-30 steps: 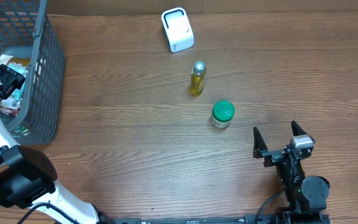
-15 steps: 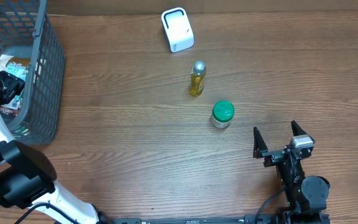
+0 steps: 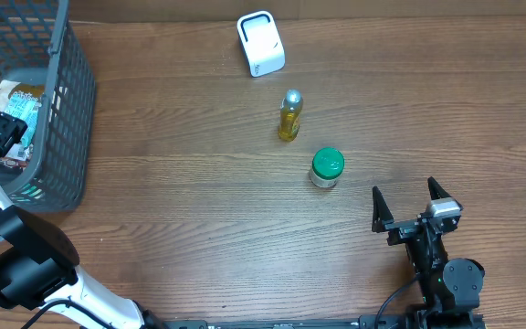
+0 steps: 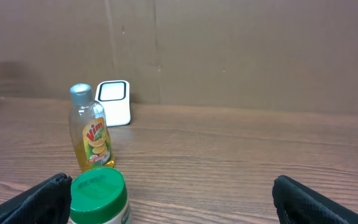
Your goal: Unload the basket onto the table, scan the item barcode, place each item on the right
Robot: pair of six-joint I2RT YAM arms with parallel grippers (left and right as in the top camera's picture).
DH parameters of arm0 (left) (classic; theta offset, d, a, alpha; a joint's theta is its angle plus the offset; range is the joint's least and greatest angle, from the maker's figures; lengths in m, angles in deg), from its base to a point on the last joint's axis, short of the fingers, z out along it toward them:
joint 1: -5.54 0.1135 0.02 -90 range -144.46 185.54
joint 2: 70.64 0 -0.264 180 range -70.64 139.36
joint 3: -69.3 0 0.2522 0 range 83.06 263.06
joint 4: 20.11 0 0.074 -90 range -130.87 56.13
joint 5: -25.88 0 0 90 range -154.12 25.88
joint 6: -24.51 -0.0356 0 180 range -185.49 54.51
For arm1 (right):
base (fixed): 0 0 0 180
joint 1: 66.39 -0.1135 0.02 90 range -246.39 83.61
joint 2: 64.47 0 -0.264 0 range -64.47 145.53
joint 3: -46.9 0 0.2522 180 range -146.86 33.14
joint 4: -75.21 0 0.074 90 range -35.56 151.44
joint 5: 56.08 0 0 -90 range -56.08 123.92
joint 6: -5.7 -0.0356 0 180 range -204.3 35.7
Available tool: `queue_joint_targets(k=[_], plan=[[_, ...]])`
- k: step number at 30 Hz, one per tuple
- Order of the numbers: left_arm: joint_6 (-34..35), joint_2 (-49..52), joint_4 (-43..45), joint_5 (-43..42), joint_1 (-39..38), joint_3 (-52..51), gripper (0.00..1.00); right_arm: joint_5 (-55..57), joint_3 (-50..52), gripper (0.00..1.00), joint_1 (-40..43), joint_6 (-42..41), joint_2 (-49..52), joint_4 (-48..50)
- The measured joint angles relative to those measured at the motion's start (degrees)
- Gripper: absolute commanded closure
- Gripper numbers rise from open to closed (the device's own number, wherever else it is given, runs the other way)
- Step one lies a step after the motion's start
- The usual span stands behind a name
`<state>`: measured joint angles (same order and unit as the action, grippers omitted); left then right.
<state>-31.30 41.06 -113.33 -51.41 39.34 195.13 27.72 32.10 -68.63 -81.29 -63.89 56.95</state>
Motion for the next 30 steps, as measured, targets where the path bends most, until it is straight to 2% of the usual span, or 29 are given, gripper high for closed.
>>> queue_joint_targets(k=[11,30], plan=[[0.02,0.31,0.87,0.00,0.00,-0.02,0.11,0.00,0.00,0.00,0.00,0.00,0.00,0.02],[2.05,12.59,-0.24,-0.55,3.10,-0.09,0.14,0.00,0.00,0.00,0.00,-0.02,0.00,0.00]])
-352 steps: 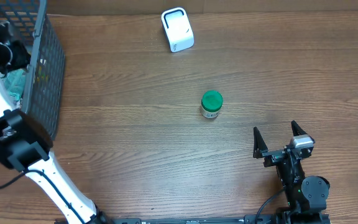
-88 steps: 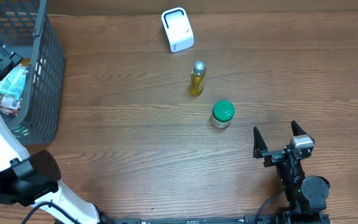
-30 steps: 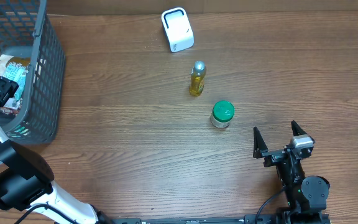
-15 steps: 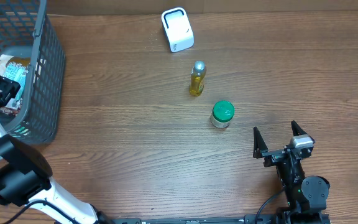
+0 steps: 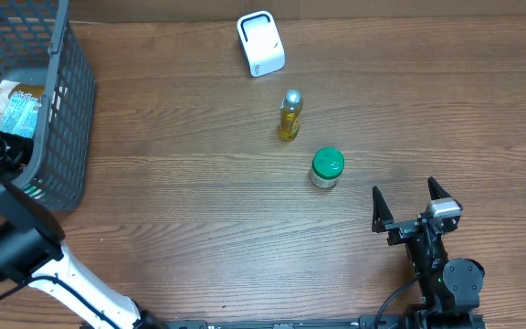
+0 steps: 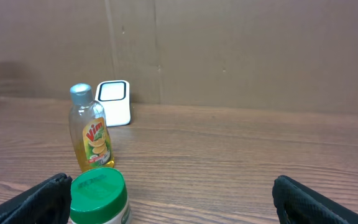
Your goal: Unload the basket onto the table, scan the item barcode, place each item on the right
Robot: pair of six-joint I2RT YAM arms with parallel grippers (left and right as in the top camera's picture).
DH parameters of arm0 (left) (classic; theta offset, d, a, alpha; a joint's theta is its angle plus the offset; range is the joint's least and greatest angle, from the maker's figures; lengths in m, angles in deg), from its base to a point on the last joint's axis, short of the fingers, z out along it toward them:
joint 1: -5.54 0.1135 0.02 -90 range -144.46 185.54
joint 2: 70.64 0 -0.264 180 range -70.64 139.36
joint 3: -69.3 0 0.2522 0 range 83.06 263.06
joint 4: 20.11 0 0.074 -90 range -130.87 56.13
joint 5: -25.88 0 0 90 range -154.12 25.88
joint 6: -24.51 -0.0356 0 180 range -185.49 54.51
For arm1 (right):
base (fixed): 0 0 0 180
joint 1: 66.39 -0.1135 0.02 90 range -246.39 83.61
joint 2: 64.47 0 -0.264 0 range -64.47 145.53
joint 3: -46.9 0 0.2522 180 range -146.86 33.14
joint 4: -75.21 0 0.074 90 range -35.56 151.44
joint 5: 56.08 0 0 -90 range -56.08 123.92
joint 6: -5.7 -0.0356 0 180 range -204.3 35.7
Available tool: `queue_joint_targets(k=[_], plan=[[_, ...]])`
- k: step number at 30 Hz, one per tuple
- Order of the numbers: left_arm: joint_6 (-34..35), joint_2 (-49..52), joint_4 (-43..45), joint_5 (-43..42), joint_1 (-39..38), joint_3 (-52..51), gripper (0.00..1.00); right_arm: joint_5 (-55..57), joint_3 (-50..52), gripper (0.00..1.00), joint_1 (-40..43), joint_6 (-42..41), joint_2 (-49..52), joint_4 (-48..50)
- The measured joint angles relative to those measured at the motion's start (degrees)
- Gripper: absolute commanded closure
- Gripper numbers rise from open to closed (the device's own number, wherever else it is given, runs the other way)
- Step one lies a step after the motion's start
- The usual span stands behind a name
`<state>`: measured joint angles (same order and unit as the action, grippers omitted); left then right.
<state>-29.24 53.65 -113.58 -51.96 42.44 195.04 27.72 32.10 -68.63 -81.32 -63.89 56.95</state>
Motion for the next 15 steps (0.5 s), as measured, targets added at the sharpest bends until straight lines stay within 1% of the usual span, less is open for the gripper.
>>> queue_joint_targets(k=[5,9,10,11,14,15], plan=[[2.75,4.46,-0.22,-0.13,0.00,-0.04,0.16,0.00,0.00,0.00,0.00,0.02,0.00,0.00],[5.11,7.54,0.24,-0.13,0.00,-0.11,0.20,0.02,0.00,0.00,0.00,0.02,0.00,0.00],[5.49,8.07,0.37,-0.17,0.00,-0.11,0.23,0.00,0.00,0.00,0.00,0.02,0.00,0.00],[5.88,8.17,0.50,-0.17,0.00,-0.09,0.29,0.00,0.00,0.00,0.00,0.00,0.00,0.00],[6.47,8.26,1.07,-0.35,0.00,-0.11,0.50,0.00,0.00,0.00,0.00,0.00,0.00,-0.02],[7.06,8.26,1.38,-0.39,-0.02,-0.11,0.62,0.00,0.00,0.00,0.00,0.02,0.00,0.00]])
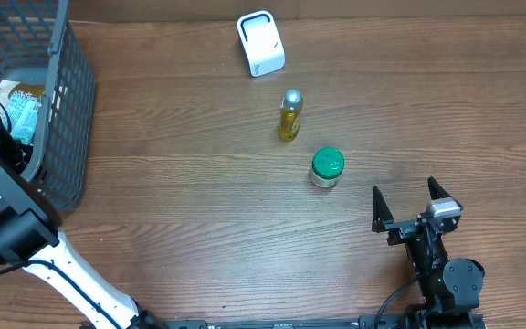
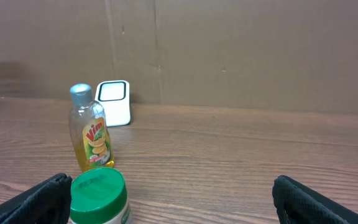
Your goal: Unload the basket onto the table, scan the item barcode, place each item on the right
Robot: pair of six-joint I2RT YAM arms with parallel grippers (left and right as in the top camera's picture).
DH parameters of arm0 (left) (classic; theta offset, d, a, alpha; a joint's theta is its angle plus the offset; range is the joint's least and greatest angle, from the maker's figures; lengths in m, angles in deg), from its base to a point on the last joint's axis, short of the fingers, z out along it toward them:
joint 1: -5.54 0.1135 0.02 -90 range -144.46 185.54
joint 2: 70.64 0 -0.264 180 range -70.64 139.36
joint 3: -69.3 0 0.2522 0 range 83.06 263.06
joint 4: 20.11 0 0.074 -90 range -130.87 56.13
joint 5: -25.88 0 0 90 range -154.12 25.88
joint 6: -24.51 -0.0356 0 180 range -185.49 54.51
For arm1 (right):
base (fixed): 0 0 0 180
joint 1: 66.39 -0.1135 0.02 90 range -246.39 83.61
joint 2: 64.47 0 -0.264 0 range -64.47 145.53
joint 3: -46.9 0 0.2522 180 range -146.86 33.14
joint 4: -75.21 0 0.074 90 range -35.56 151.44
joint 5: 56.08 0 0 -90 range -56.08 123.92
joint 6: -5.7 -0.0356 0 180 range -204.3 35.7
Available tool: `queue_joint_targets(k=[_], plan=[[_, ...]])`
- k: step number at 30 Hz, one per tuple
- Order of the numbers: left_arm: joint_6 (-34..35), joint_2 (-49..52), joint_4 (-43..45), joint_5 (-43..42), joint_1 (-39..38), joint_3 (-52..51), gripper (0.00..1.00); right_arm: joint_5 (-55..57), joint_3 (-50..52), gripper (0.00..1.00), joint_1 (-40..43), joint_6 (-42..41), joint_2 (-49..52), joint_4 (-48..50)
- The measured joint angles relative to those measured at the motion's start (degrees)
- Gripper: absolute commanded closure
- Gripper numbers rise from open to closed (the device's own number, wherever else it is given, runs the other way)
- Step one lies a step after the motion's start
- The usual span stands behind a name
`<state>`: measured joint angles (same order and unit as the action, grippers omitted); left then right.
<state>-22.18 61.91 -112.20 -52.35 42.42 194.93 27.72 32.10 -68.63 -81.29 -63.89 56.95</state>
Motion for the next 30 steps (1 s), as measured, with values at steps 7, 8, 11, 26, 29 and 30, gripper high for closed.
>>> queue_joint_targets(k=[7,8,11,26,29,30], plan=[[0.24,-0.28,-1.18,0.22,-0.04,0.90,0.96,0.00,0.00,0.00,0.00,0.02,0.00,0.00],[0.22,-0.28,-1.62,0.04,-0.04,1.25,0.96,0.00,0.00,0.00,0.00,0.00,0.00,-0.02],[0.07,-0.13,-4.90,-1.64,-0.02,3.85,0.96,0.00,0.00,0.00,0.00,-0.02,0.00,-0.02],[-7.67,-10.10,-14.32,-8.00,-4.28,32.68,0.96,0.00,0.00,0.00,0.00,0.00,0.00,0.00],[-9.44,-14.99,-14.34,-8.09,-8.87,33.29,0.96,0.00,0.00,0.00,0.00,0.02,0.00,-0.02],[-9.86,-16.20,-14.40,-8.04,-10.29,33.38,0.96,-0.02,0.00,0.00,0.00,0.00,0.00,0.00]])
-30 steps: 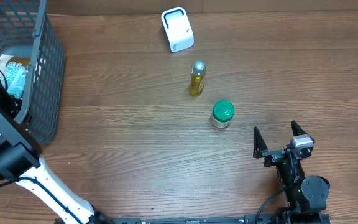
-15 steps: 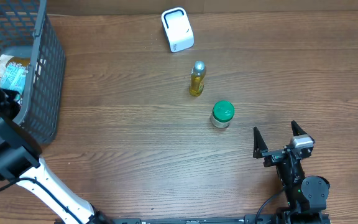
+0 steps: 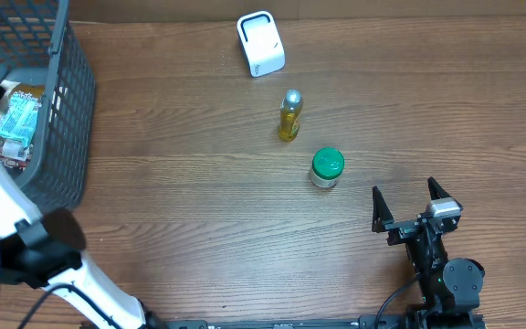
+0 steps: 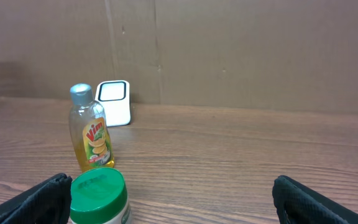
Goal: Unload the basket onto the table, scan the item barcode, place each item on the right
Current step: 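Grasp the small Kleenex tissue pack with the left gripper and lift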
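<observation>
The white barcode scanner [image 3: 260, 43] stands at the back of the table, also seen as the scanner [image 4: 115, 102] in the right wrist view. A yellow dish-soap bottle [image 3: 289, 116] and a green-lidded jar [image 3: 326, 168] stand mid-table, in front of my right gripper [image 3: 409, 196]. That gripper [image 4: 173, 202] is open and holds nothing; the jar [image 4: 99, 198] is next to its left finger. My left arm reaches up the left edge beside the basket. Its gripper end is a dark shape cut off by the frame edge, and its jaws cannot be made out.
A grey wire basket [image 3: 67, 110] at the far left holds snack packets [image 3: 12, 119]. A brown cardboard wall [image 4: 241, 56] backs the table behind the scanner.
My left arm has shifted: its end was inside the basket over the packets and is now higher, at the frame's left edge. The packets show more fully. The right arm has not moved.
My left gripper was down in the basket among the packets at each of the three earlier moments, shifting slightly between them. Now the arm is stretched up along the left edge. The bottle, jar, scanner and right gripper have stayed where they were.
</observation>
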Robot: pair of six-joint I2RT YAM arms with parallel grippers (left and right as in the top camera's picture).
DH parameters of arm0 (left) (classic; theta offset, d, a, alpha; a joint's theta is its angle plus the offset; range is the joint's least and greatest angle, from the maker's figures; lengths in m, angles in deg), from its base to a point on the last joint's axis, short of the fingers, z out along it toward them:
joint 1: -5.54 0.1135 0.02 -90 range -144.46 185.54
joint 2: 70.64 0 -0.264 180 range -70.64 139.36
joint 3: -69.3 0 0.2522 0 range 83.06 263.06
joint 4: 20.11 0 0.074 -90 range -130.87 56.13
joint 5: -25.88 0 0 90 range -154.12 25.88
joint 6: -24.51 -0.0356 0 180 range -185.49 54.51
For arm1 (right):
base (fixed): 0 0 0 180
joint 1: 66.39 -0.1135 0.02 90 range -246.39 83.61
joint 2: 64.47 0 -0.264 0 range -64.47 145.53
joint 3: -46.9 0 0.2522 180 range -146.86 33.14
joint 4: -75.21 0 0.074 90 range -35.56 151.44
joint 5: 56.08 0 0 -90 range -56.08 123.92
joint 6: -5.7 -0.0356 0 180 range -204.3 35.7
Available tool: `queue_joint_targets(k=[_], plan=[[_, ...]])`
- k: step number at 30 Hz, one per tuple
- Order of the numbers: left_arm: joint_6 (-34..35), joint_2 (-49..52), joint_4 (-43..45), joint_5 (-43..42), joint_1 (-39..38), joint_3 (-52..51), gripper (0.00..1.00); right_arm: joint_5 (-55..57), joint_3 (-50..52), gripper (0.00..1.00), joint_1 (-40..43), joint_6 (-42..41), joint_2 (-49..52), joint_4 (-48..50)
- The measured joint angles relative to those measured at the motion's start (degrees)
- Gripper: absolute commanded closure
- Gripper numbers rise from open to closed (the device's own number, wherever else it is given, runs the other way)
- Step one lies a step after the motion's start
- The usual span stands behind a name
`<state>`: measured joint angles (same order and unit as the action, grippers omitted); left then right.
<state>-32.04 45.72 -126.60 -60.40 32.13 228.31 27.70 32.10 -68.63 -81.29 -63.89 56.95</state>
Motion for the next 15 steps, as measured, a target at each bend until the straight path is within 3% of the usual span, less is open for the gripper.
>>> queue_joint_targets(k=[15], plan=[[-8.81,-5.68,-3.82,-1.05,-30.32,-2.40,0.96,0.02,0.00,0.00,0.00,-0.02,0.00,-0.02]])
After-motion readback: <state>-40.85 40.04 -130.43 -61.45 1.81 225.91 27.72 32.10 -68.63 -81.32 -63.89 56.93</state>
